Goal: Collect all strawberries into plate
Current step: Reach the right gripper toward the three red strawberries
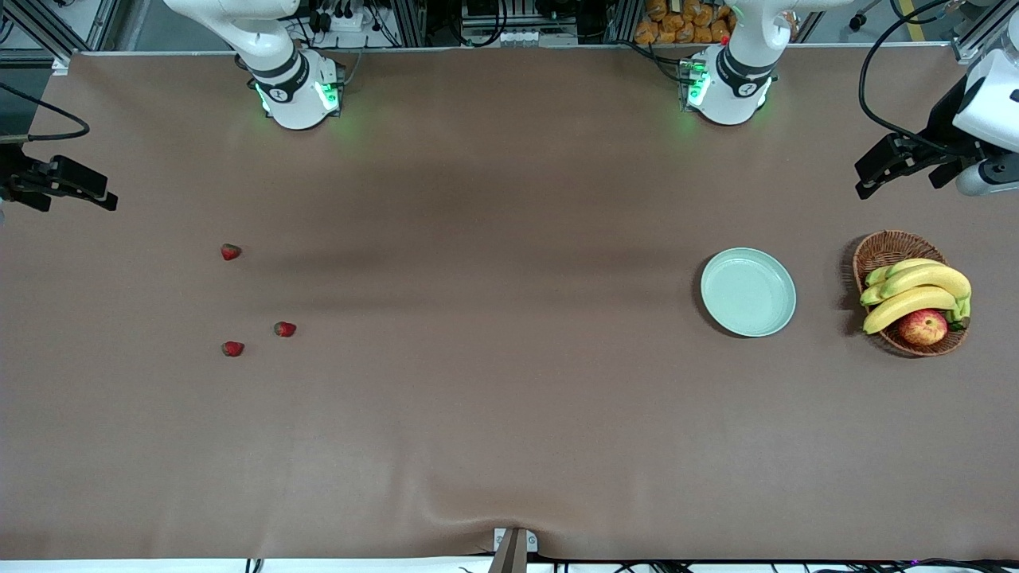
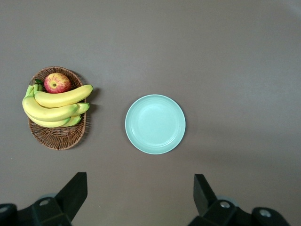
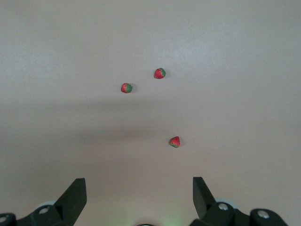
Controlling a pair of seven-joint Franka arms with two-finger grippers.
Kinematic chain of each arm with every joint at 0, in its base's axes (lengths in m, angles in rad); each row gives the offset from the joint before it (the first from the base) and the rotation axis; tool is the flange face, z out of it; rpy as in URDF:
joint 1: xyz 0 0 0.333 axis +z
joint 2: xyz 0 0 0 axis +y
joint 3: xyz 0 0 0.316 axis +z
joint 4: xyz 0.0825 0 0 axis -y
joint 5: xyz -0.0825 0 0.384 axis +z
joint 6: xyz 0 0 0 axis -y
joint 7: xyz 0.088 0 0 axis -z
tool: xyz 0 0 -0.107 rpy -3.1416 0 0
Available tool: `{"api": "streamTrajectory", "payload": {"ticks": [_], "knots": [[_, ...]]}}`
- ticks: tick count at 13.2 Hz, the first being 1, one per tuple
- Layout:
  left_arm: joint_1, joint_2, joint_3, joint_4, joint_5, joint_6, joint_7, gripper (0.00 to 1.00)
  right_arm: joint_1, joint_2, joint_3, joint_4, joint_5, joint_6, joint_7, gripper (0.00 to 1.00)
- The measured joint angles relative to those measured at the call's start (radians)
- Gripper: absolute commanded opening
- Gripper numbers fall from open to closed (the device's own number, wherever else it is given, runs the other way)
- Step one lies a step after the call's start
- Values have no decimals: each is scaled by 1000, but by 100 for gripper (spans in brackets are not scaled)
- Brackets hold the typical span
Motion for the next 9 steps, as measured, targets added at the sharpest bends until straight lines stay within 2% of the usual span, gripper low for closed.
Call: {"api": "streamTrajectory", "payload": {"ticks": [3, 9], "knots": [[2, 1, 1, 6, 0, -2, 0, 100, 0, 0, 0, 0, 0, 0, 0, 100], [2, 62, 1, 88, 0, -48, 0, 100, 0, 2, 0, 0, 0, 0, 0, 100]]}}
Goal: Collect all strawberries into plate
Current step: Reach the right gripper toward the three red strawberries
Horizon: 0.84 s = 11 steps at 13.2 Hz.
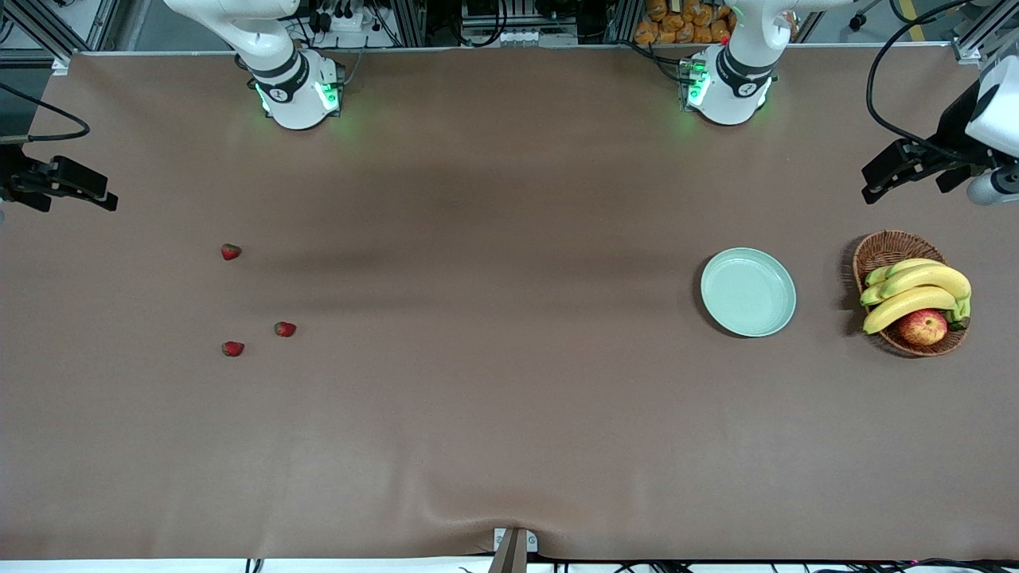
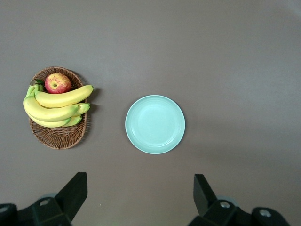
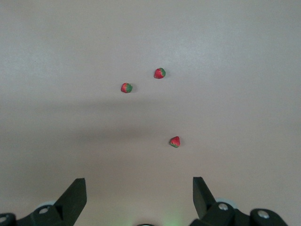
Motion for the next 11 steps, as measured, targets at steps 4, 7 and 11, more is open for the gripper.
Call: {"api": "streamTrajectory", "payload": {"ticks": [4, 7, 11], "knots": [[-1, 21, -1, 6, 0, -3, 0, 100, 0, 3, 0, 0, 0, 0, 0, 100], [-8, 35, -7, 7, 0, -3, 0, 100, 0, 3, 0, 0, 0, 0, 0, 100], [-7, 58, -6, 7, 0, -4, 0, 100, 0, 7, 0, -7, 0, -8, 0, 100]]}}
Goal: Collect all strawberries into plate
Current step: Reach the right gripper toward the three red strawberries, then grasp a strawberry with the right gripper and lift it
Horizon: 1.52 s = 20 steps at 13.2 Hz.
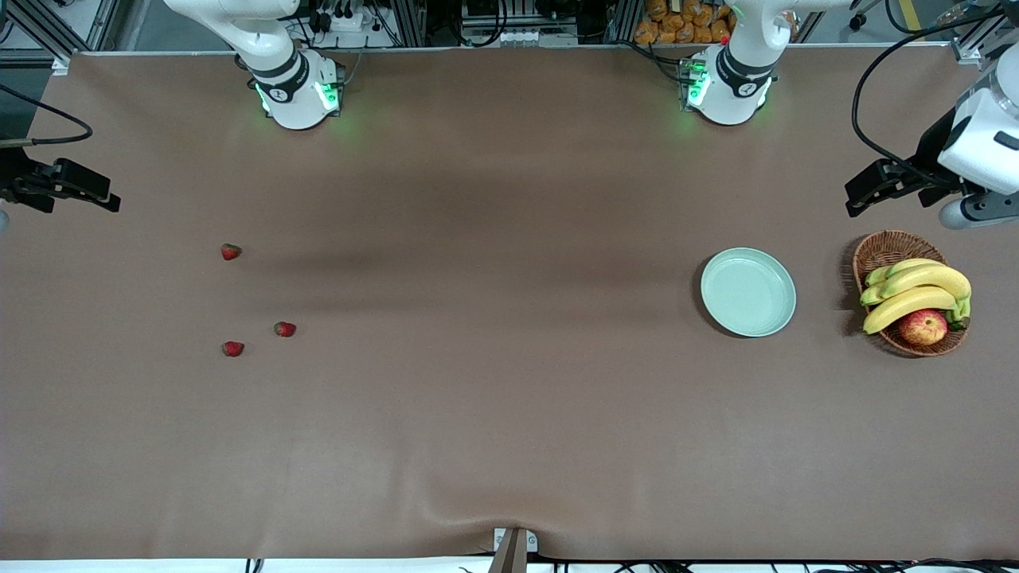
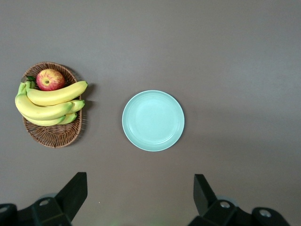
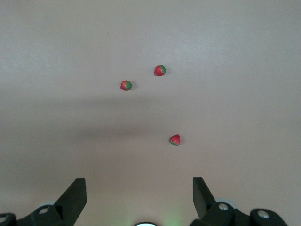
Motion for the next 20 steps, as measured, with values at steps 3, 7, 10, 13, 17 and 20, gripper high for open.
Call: {"api": "streamTrajectory", "payload": {"ticks": [3, 7, 10, 13, 17, 20], "knots": [[0, 40, 0, 1, 0, 0, 0, 100, 0, 23, 0, -7, 0, -26, 0, 100], [-3, 44, -2, 10, 0, 0, 0, 100, -4, 80, -3, -10, -1, -40, 0, 100], [-5, 44, -2, 13, 0, 0, 0, 100, -49, 120, -8, -13, -2, -67, -1, 100], [-7, 44, -2, 13, 0, 0, 0, 100, -59, 173, -9, -18, -2, -79, -1, 100], [-7, 44, -2, 13, 0, 0, 0, 100, -77, 235, -10, -47, -3, -76, -17, 100], [-8, 44, -2, 13, 0, 0, 0, 100, -101, 235, -11, -131, -3, -9, -36, 100]]}}
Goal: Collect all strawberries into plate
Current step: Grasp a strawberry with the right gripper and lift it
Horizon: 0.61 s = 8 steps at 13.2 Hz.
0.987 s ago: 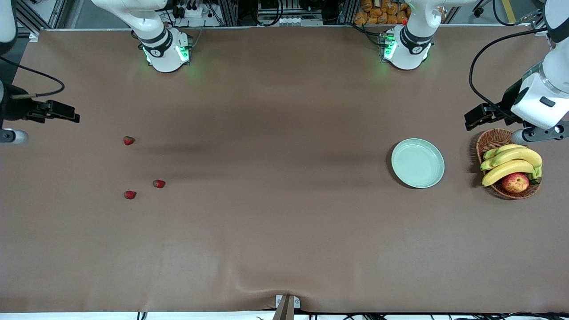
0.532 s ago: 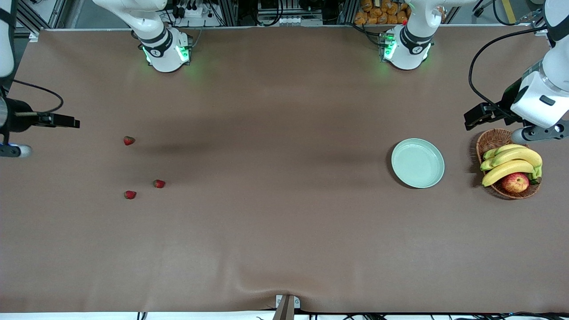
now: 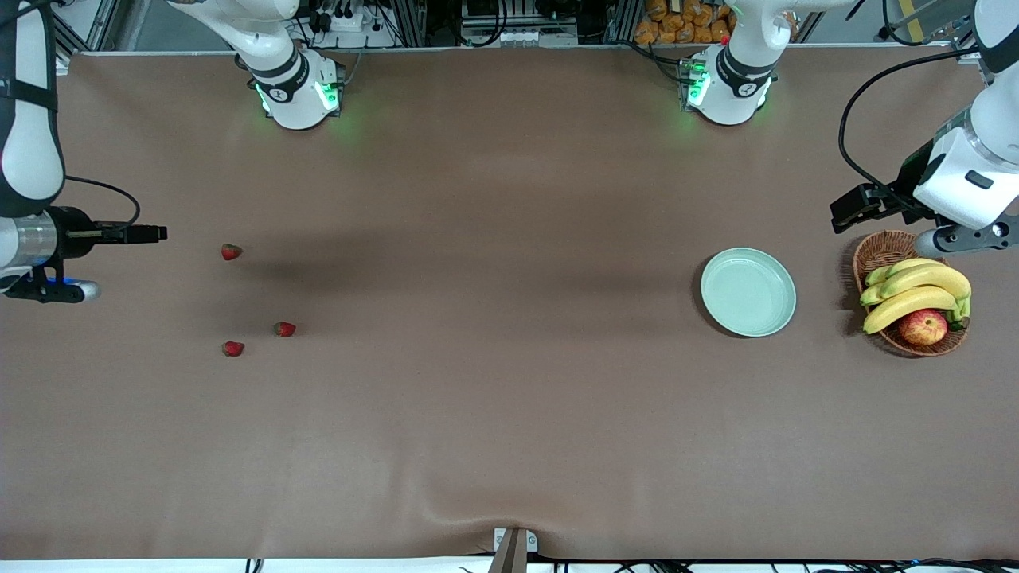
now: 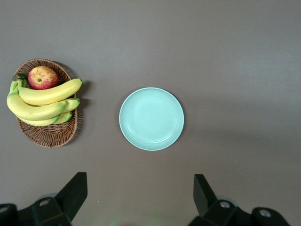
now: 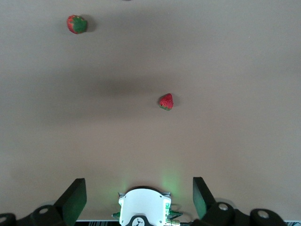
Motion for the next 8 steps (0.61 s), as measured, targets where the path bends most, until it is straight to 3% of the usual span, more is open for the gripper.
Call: {"api": "streamTrajectory", "payload": {"ticks": [8], "knots": [[3, 0, 2, 0, 0, 0, 0, 100, -37, -26, -1, -325, -2, 301, -4, 100]]}}
